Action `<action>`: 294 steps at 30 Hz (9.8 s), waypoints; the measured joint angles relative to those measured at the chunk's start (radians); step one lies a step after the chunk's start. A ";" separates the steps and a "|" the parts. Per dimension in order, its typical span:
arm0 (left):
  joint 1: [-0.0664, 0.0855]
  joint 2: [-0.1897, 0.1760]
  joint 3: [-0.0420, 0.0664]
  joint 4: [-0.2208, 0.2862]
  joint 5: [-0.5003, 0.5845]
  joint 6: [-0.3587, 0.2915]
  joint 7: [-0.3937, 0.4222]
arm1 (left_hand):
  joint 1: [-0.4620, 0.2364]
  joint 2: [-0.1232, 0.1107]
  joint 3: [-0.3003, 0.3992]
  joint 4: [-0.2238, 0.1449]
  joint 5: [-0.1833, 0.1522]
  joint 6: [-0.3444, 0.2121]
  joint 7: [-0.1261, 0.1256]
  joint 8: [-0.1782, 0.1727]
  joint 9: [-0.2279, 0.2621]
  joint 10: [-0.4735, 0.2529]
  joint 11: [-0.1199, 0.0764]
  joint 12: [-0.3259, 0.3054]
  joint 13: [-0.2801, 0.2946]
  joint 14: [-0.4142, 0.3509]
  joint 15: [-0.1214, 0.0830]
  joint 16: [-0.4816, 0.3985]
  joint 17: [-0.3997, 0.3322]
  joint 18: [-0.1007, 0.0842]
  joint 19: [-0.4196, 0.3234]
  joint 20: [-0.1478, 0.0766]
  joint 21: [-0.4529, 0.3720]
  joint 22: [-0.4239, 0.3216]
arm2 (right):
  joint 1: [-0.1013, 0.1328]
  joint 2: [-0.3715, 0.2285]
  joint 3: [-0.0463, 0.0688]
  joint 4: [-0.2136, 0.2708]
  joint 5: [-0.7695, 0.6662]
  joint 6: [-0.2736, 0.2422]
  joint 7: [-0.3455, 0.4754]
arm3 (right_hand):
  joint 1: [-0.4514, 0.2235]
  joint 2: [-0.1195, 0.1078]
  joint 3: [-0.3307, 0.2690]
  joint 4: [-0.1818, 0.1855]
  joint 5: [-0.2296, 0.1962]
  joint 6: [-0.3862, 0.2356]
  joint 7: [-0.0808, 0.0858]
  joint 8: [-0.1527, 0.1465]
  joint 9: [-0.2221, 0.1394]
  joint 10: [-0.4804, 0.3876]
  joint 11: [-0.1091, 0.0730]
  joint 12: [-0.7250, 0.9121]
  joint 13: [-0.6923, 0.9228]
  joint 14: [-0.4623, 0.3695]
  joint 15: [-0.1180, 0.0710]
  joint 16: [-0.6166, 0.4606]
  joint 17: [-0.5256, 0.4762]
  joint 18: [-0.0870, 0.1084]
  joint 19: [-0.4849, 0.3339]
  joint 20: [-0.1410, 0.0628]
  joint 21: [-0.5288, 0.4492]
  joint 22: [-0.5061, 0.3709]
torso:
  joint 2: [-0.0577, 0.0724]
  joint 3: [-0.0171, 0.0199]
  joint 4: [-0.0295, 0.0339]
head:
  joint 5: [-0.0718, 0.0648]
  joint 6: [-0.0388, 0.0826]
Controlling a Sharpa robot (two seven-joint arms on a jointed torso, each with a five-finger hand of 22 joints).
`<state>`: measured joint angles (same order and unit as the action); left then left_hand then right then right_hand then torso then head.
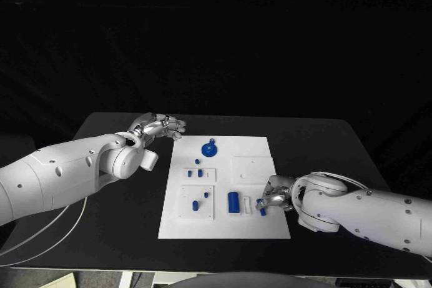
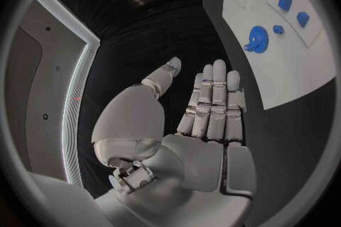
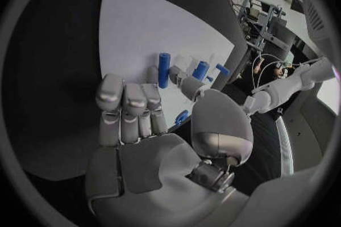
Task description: Assemble the parts on the task board
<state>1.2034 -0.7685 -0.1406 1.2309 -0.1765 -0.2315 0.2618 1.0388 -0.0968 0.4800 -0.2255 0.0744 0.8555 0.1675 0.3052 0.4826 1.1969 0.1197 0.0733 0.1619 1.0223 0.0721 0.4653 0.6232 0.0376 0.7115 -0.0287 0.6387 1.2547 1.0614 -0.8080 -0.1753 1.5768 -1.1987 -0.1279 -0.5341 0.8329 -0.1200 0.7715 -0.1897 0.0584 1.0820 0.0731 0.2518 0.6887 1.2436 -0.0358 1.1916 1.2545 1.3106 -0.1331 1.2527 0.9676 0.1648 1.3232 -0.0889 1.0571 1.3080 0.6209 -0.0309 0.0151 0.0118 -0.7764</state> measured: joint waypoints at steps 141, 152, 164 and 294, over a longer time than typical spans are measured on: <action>0.001 -0.004 0.000 0.002 0.000 0.006 -0.005 | 0.000 0.000 0.006 0.006 0.018 0.000 0.000 0.004 -0.003 0.000 0.000 0.000 -0.004 0.007 -0.001 -0.017 0.019 0.000 0.000 0.000 -0.008 0.010 | -0.001 0.008 0.000 0.000 0.181 0.047 0.139 | 0.052 0.044 -0.091 -0.059 -0.004 0.006 -0.001 -0.009 -0.017 0.006 -0.002 -0.018 0.007 0.001 -0.003 -0.012 0.002 0.011 -0.003 -0.011 -0.005 0.000 | -0.001 -0.0006 0.0004 | 0.008 -0.002; 0.001 -0.004 0.000 0.001 0.000 0.007 -0.006 | 0.000 0.000 0.003 0.008 0.018 0.000 0.000 0.004 -0.003 0.000 0.000 0.000 -0.005 0.007 -0.001 -0.017 0.020 0.000 0.000 0.000 -0.008 0.010 | -0.001 0.012 0.000 -0.001 0.181 0.038 0.128 | 0.027 0.050 -0.077 -0.036 -0.004 0.008 -0.002 -0.008 -0.018 0.008 0.000 -0.008 0.014 -0.001 -0.006 -0.012 0.002 0.011 -0.003 -0.011 -0.005 0.000 | 0.000 -0.0002 0.0000 | 0.008 -0.003; 0.001 -0.003 0.000 -0.002 0.000 0.009 -0.008 | 0.000 0.000 0.003 0.008 0.018 -0.004 0.004 0.004 -0.003 0.000 0.000 0.000 -0.005 0.007 -0.001 -0.020 0.021 0.000 0.000 0.000 -0.012 0.010 | -0.001 0.019 -0.001 -0.010 0.180 0.041 0.121 | 0.007 0.054 -0.057 -0.010 -0.004 0.017 -0.006 -0.006 -0.017 0.019 0.000 0.001 0.023 0.000 -0.006 -0.012 0.003 0.011 -0.001 -0.009 -0.004 0.000 | 0.000 -0.0002 -0.0002 | 0.009 0.000; -0.153 -0.012 0.139 0.336 0.175 -0.518 0.234 | -1.032 0.097 -0.477 0.226 -0.070 -0.851 -0.168 -0.298 -0.482 -1.192 -0.120 -0.067 -0.161 -1.019 -0.072 -0.462 -0.622 -0.030 -0.708 0.029 -0.635 -1.254 | -0.011 0.028 0.175 -0.009 1.189 -0.625 1.026 | -0.827 0.120 -0.767 0.190 -0.055 -1.077 -0.073 -0.248 -0.688 -1.240 0.036 -1.188 -1.254 -1.306 0.134 -1.249 -0.967 -0.151 -1.318 0.089 -1.054 -1.307 | -0.077 0.0309 -0.0151 | -0.012 0.176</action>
<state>1.0502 -0.7807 -0.0012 1.5668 -0.0019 -0.7495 0.4961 0.0072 0.0004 0.0031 0.0004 0.0047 0.0049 -0.0003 0.0068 0.0009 0.0052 0.0000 0.0068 0.0010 0.0037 0.0002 0.0036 0.0009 0.0080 0.0037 -0.0001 0.0035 0.0009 1.0505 -0.7797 -0.0001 1.5679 -0.0097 -0.7529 0.4923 0.0059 -0.0001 0.0045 -0.0001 0.0037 0.0046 -0.0001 0.0036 0.0009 0.0037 0.0000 0.0036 0.0010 0.0047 0.0005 0.0035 0.0009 0.0140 0.0050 -0.0001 0.0035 0.0010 0.5442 0.0000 0.0000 -0.0001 -0.6001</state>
